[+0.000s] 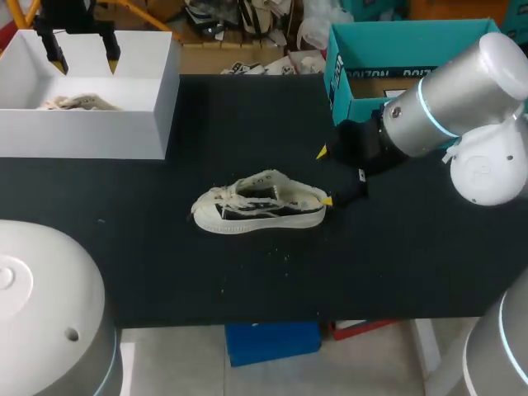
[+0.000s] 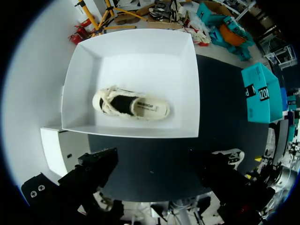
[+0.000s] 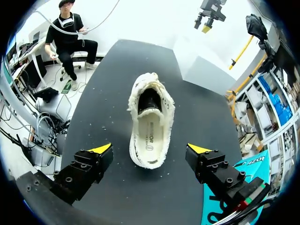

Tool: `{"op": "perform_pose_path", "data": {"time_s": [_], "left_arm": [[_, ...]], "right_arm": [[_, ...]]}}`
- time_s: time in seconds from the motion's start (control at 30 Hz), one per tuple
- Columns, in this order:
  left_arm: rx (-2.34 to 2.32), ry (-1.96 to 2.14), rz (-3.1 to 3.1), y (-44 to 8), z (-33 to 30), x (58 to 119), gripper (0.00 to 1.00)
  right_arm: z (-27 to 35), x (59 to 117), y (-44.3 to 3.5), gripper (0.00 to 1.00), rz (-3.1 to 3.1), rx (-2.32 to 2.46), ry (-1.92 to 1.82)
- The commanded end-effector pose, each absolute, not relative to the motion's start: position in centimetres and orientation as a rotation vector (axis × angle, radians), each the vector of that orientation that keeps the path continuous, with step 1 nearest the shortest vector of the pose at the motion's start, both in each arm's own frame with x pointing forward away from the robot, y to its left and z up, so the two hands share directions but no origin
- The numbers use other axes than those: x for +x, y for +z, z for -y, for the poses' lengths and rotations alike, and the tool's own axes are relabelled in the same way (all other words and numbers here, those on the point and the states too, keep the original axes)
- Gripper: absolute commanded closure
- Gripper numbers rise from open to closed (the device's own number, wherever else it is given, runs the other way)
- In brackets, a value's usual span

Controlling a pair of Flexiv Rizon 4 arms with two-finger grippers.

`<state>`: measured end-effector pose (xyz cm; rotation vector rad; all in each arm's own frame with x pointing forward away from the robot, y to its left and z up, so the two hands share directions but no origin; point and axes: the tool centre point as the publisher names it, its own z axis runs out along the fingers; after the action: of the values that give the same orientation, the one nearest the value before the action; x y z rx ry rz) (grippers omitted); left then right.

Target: Take the shoe out of the shoebox, open the shoe tongue, remove and reinsert the insole, then place the shoe into the shoebox

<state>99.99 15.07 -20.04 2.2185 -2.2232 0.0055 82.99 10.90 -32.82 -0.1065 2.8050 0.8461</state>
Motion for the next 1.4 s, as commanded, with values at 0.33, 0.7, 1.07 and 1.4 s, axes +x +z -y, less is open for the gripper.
{"op": "perform_pose_path", "data": {"time_s": [0.33,0.7,1.07,1.4], "left_arm": [[2.220,0.002,2.222,-20.0,-15.0,100.0,0.00],[2.220,0.002,2.222,-20.0,-15.0,100.0,0.00],[2.220,0.002,2.222,-20.0,-15.0,100.0,0.00],[2.220,0.002,2.222,-20.0,-15.0,100.0,0.00]], "right_arm": [[-11.5,84.1,-37.1,0.00,-2.821,-0.034,0.968],[-12.7,84.0,-40.0,0.00,-2.836,0.028,1.046],[-13.5,84.5,-41.4,0.00,-2.823,0.068,1.126],[-14.1,84.8,-42.7,0.00,-2.830,0.086,1.165]]}}
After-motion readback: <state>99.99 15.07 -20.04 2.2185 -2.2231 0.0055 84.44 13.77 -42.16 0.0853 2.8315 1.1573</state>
